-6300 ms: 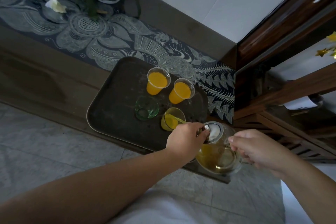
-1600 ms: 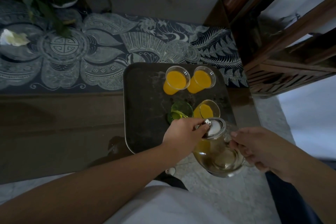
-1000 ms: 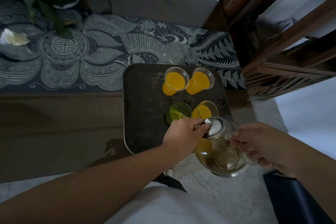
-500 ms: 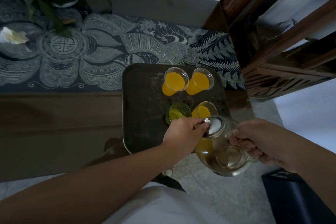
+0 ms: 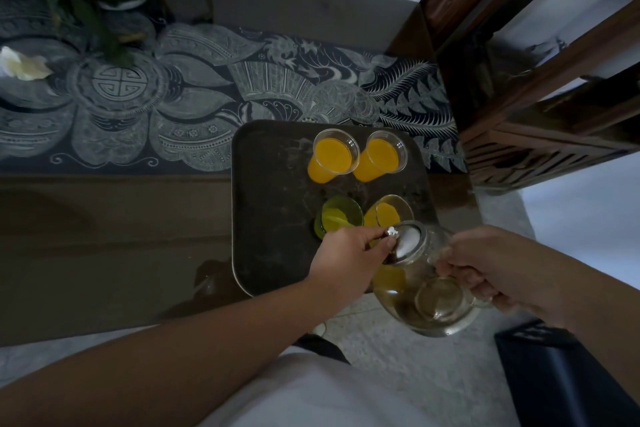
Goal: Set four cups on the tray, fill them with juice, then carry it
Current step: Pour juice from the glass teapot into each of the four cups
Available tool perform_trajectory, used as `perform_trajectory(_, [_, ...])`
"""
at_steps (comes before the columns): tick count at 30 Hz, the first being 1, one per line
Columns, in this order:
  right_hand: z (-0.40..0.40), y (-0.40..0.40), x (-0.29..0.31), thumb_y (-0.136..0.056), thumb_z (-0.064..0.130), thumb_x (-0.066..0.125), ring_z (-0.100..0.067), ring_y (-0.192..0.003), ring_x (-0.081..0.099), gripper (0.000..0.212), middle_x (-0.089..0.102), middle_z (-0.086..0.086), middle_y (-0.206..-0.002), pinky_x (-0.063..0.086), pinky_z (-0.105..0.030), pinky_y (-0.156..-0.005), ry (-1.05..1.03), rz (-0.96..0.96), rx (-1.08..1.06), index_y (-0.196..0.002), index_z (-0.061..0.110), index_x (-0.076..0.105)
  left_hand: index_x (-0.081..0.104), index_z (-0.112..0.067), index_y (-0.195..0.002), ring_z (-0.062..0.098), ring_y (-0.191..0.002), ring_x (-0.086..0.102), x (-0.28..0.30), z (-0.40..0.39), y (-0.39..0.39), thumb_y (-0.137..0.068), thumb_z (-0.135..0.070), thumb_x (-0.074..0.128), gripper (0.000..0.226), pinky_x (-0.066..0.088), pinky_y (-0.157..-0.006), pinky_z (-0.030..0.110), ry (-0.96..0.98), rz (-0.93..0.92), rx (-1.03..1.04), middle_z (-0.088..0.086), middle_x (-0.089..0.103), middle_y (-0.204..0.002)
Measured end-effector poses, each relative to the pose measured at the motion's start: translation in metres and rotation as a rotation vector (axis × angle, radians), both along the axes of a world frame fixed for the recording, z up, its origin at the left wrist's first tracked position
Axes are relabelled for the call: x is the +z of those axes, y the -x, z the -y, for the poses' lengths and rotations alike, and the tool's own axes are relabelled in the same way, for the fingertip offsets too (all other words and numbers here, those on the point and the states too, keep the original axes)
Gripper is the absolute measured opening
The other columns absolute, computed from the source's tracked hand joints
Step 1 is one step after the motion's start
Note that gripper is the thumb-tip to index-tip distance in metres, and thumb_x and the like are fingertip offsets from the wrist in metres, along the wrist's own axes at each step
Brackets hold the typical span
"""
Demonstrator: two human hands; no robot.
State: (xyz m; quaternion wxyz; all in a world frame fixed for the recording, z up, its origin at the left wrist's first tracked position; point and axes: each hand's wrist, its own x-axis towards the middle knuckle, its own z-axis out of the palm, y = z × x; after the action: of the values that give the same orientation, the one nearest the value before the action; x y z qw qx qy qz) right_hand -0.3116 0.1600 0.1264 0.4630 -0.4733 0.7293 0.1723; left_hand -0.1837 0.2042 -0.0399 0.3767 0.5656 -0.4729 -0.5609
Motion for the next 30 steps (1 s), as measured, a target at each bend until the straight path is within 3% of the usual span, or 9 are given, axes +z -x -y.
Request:
perform_trajectory(10, [0.0034,-0.0019,0.0035,-0.091,0.010,0.050,-0.011,-0.046,0.030,0.022,0.039,0.003,-0.052,0.019,-0.022,-0.046,0.010,0.008,0.046,-0.070,0.014,0.055,0.075,-0.023,-0.092,0.012,-0.052,0.051,0.0005,0.0004,-0.0016,-0.097,-0.033,0.057,0.021,0.045,-0.052,0.042,-0.003,-0.027,0.009,0.004,0.067,-0.067])
perform_trajectory(19, [0.0053,-0.0076,0.0071,-0.091,0.011,0.050,-0.012,-0.049,0.028,0.023,0.038,0.002,-0.051,0.015,-0.026,-0.051,0.001,-0.003,0.058,-0.069,0.014,0.056,0.076,-0.025,-0.098,0.014,-0.057,0.055,0.0002,0.0004,-0.0008,-0.097,-0.033,0.059,0.019,0.049,-0.056,0.044,-0.013,-0.076,0.034,0.005,0.071,-0.073])
perform_trajectory(24, [0.0065,-0.0073,0.0081,-0.090,0.011,0.050,-0.012,-0.048,0.029,0.024,0.039,0.003,-0.050,0.017,-0.024,-0.049,0.006,-0.019,0.081,-0.068,0.014,0.056,0.075,-0.025,-0.096,0.029,-0.072,0.065,0.0002,-0.0010,0.0011,-0.097,-0.034,0.058,0.019,0.054,-0.065,0.050,-0.022,-0.088,0.034,0.006,0.072,-0.077])
perform_trajectory(30, [0.0067,-0.0056,0.0074,-0.090,0.010,0.052,-0.011,-0.046,0.028,0.013,0.038,0.003,-0.049,0.017,-0.020,-0.045,0.017,-0.008,0.085,-0.077,0.011,0.056,0.075,-0.026,-0.095,0.030,-0.064,0.060,-0.0042,-0.0004,0.0038,-0.097,-0.036,0.057,0.020,0.051,-0.061,0.049,-0.017,-0.100,0.037,0.011,0.069,-0.074])
